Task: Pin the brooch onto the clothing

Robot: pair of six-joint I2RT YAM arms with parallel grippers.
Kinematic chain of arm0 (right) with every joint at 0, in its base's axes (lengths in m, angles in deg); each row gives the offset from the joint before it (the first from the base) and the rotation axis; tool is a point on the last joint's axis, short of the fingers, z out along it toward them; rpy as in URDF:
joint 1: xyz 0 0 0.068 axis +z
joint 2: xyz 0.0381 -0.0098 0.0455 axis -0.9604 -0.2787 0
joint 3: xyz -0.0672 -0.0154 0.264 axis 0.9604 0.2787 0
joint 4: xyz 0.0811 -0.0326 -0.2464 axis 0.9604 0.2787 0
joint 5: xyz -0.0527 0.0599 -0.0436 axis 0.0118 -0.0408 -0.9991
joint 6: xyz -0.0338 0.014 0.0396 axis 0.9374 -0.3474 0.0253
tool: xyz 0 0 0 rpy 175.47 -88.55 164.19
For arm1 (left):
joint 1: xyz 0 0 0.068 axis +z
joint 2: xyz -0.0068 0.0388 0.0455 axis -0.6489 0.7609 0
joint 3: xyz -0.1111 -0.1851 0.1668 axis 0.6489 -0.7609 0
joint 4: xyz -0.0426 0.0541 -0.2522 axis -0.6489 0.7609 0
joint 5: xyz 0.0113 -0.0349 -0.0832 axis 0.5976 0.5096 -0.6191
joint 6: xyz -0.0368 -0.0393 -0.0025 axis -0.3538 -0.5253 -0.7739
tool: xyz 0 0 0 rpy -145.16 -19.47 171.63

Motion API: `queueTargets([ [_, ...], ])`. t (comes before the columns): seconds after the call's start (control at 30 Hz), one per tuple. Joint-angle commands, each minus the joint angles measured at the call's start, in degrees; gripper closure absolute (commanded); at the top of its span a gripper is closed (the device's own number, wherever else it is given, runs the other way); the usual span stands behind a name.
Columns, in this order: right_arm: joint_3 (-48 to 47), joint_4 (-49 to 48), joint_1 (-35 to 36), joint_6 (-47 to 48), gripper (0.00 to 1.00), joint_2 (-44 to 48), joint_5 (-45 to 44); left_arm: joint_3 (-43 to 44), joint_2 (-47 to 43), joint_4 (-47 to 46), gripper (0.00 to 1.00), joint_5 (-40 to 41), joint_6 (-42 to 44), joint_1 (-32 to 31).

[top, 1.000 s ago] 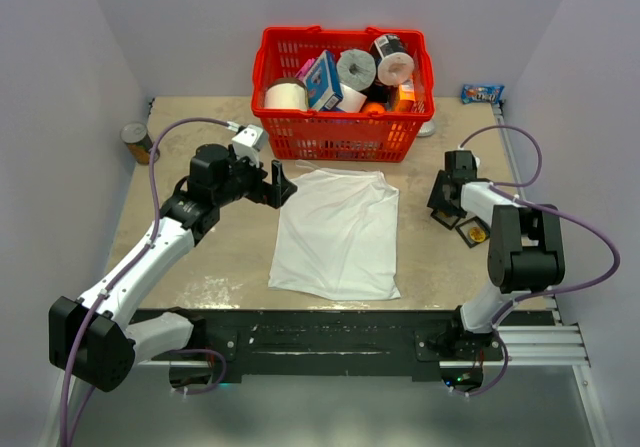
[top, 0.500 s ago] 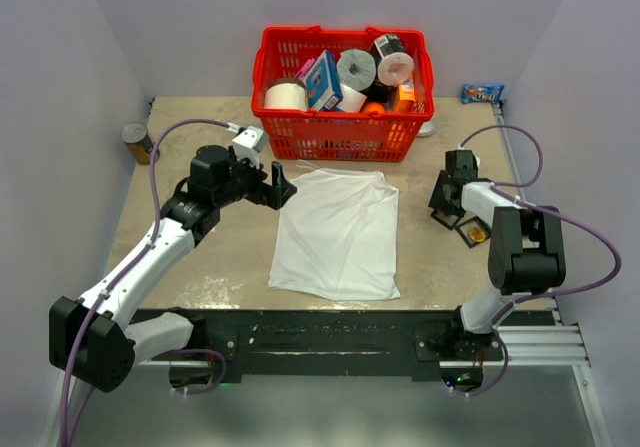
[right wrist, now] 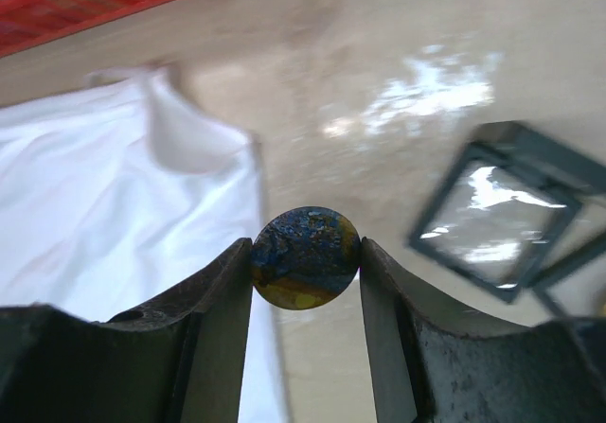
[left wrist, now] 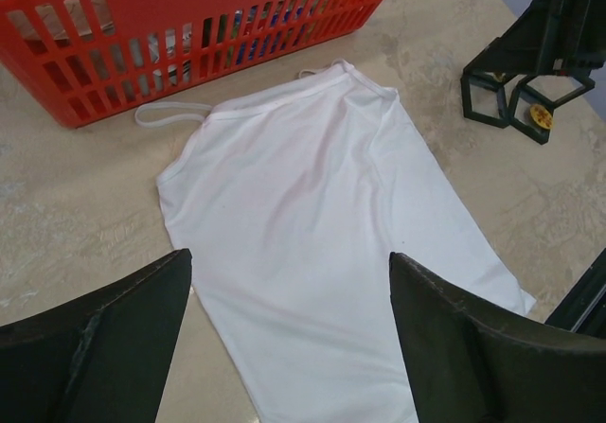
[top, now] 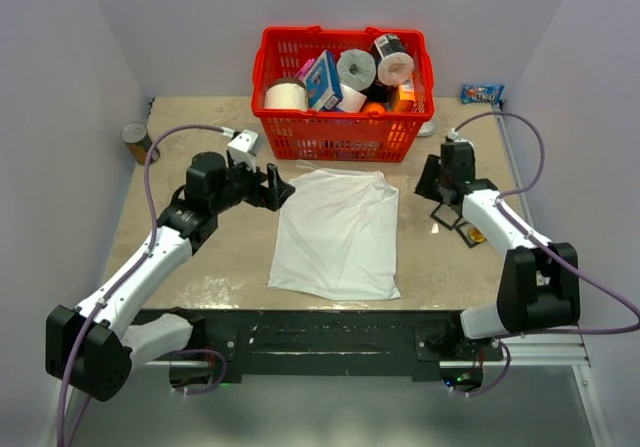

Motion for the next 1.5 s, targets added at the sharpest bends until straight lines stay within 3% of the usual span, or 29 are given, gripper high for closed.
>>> queueTargets([
  [0.0, -1.4, -2.4, 9.1, -6.5, 0.67, 2.2, 4.7, -3.2, -4.7, -11.9, 0.14, 4.4, -6.2, -3.1],
  [0.07, -1.6, -3.9, 11.6, -9.6, 0.67, 2.4, 5.8, -7.6, -7.0, -16.4, 0.14, 15.7, -6.8, -7.8],
  [0.1, -1.8, -4.4, 13.9, -10.6, 0.67, 2.7, 6.0, -9.0, -7.3, -21.1, 0.14, 19.1, -7.0, -12.8],
  [0.2, -2.3, -6.1, 18.1, -13.9, 0.67, 3.2, 6.0, -14.9, -5.1, -33.1, 0.15, 25.3, -8.9, -18.4],
  [0.47, 1.0, -12.6, 22.1, -23.0, 0.67, 6.5, 8.4, -20.6, 7.7, -55.0, 0.15, 28.9, -9.3, -25.3],
  [0.77, 0.8, -12.4, 24.3, -24.9, 0.67, 8.0, 8.3, -20.3, 17.1, -70.2, 0.17, 29.3, -13.0, -27.7],
  [1.47, 1.5, -11.6, 25.5, -26.3, 0.68, 10.6, 8.6, -10.1, 30.5, -70.5, 0.34, 29.5, -16.4, -28.3],
])
